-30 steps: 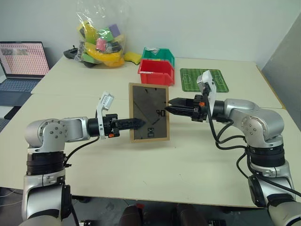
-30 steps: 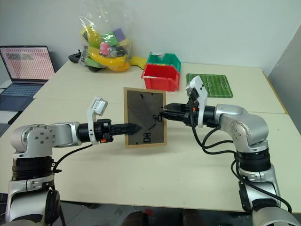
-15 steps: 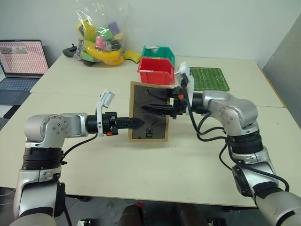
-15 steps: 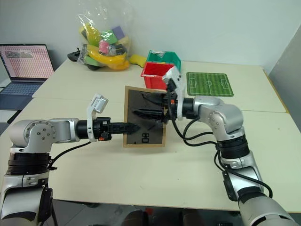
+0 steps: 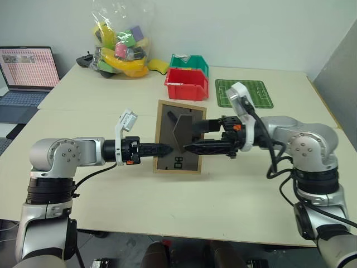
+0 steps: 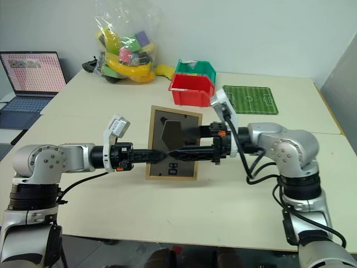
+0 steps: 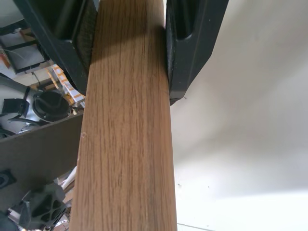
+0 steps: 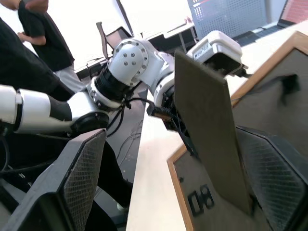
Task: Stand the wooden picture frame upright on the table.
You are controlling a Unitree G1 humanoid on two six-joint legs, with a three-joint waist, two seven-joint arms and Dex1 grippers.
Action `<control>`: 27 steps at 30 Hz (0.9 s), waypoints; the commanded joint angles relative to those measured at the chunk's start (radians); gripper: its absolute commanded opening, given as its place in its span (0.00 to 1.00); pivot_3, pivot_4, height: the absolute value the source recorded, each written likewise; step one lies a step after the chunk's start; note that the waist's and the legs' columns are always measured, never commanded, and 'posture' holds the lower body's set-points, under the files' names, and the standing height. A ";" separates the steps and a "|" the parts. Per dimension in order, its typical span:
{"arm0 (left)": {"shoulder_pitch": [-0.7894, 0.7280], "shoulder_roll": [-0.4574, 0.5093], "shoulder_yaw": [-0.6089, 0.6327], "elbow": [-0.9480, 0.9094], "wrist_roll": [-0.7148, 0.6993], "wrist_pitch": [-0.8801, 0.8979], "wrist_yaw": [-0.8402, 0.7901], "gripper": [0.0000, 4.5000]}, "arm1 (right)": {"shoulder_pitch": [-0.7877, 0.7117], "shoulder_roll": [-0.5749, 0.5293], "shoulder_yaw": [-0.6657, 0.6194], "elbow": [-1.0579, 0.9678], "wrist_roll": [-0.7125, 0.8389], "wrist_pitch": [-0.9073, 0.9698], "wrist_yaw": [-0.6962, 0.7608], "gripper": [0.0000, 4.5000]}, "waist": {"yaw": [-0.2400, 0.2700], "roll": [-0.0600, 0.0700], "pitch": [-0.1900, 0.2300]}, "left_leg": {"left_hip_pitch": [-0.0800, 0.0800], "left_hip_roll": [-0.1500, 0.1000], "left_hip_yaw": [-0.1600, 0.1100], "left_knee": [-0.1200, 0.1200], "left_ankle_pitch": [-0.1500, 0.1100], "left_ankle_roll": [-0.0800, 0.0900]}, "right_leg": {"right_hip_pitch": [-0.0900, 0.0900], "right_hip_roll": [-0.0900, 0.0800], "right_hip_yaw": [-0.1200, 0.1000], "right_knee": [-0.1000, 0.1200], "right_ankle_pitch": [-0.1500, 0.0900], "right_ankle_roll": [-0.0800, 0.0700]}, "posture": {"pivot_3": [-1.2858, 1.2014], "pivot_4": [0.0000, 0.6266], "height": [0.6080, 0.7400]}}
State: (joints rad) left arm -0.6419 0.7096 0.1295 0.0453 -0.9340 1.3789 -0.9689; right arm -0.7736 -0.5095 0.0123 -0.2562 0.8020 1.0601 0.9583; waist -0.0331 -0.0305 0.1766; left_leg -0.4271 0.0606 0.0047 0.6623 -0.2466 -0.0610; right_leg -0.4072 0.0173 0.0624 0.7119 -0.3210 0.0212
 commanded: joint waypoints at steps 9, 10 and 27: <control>0.008 -0.071 0.141 0.027 -0.360 0.236 0.194 0.29 | 0.240 -0.219 0.107 0.397 -1.154 -1.981 -0.416 0.99 | -0.020 -0.002 0.001 | 0.001 -0.001 0.003 0.002 0.002 -0.003 | 0.000 -0.001 0.001 0.002 -0.001 0.001 | 0.52 0.24 1.00; 0.012 -0.061 0.121 0.037 -0.410 0.236 0.219 0.29 | 0.201 -0.194 0.114 0.445 -1.224 -2.047 -0.484 0.99 | -0.024 -0.002 0.001 | 0.002 0.000 0.003 0.002 0.002 -0.003 | 0.000 -0.001 0.002 0.003 0.000 0.001 | 0.52 0.24 1.00; 0.076 -0.038 0.041 0.044 -0.773 0.189 0.543 0.29 | 0.016 -0.086 0.179 0.620 -1.482 -2.298 -0.830 0.73 | -0.011 -0.002 0.001 | 0.008 0.001 0.004 0.000 0.004 -0.008 | 0.004 -0.005 0.006 0.005 0.000 0.000 | 0.52 0.24 1.00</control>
State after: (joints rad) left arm -0.5677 0.6540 0.1748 0.1191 -1.6568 1.5916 -0.4470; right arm -0.7362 -0.5841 0.2070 0.3826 -0.6957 -1.2217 0.1616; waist -0.0437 -0.0329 0.1776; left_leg -0.4187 0.0621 0.0082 0.6626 -0.2421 -0.0687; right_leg -0.4035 0.0127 0.0686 0.7172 -0.3211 0.0213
